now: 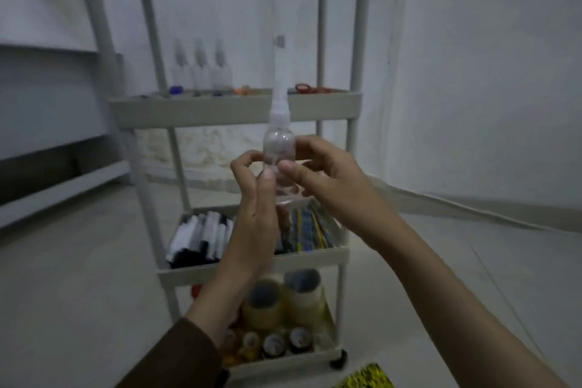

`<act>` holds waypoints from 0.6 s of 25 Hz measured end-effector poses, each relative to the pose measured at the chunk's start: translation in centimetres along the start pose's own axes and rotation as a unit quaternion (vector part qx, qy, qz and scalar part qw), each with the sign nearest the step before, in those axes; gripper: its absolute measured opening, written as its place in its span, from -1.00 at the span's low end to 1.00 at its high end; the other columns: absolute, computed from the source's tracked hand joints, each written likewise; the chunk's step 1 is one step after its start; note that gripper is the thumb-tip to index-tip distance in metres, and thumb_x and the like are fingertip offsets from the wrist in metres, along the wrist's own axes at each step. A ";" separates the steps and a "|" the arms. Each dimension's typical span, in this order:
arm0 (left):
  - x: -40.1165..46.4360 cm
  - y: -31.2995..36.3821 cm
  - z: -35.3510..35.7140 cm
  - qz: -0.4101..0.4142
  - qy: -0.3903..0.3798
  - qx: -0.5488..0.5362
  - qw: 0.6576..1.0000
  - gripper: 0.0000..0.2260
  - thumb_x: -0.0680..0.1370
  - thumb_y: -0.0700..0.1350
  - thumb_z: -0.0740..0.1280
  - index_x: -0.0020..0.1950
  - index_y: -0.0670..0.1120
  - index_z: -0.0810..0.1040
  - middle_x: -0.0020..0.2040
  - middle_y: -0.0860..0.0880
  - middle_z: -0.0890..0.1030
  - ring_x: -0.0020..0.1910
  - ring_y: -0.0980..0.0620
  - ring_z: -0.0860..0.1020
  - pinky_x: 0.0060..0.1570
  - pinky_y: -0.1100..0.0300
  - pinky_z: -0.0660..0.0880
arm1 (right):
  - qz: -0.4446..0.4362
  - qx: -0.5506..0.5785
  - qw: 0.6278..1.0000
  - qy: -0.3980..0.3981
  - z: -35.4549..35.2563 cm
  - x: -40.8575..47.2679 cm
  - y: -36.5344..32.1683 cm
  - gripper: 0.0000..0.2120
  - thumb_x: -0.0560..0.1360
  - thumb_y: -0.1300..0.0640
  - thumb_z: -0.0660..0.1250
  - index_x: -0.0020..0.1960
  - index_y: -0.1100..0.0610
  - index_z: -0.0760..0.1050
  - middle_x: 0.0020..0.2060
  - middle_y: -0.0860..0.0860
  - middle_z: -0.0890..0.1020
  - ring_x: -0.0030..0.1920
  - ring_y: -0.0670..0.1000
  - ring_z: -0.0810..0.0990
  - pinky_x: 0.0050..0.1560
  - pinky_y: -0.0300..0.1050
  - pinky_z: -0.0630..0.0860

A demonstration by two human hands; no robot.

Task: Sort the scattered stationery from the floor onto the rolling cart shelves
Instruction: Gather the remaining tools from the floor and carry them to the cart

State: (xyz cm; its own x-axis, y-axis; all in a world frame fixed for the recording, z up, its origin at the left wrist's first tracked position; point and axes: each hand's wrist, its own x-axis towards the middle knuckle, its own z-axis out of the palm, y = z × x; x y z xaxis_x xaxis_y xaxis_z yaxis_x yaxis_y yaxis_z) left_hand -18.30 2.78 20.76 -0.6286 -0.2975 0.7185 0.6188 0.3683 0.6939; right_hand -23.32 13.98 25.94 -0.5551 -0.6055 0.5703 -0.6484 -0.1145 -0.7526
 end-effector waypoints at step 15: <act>16.7 5.7 -11.9 -0.085 -0.049 0.511 0.854 -0.64 0.57 -0.12 0.15 0.36 -0.09 0.33 0.35 -0.10 0.38 0.30 -0.07 0.36 0.28 0.04 0.34 | 0.001 -0.122 0.987 0.102 1.4 17.5 -7.1 -0.73 0.44 0.15 0.39 0.06 0.20 0.40 -0.01 0.08 0.52 0.02 0.10 0.54 0.06 0.13 0.55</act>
State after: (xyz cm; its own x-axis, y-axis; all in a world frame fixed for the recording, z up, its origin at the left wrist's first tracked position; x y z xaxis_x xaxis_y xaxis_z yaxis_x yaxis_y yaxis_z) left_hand -19.63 -10.53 37.29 -0.7356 -0.3673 0.5692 -0.1882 0.9180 0.3491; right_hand -27.64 3.07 40.81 -0.6339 -0.4319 0.6416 -0.7393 0.0944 -0.6668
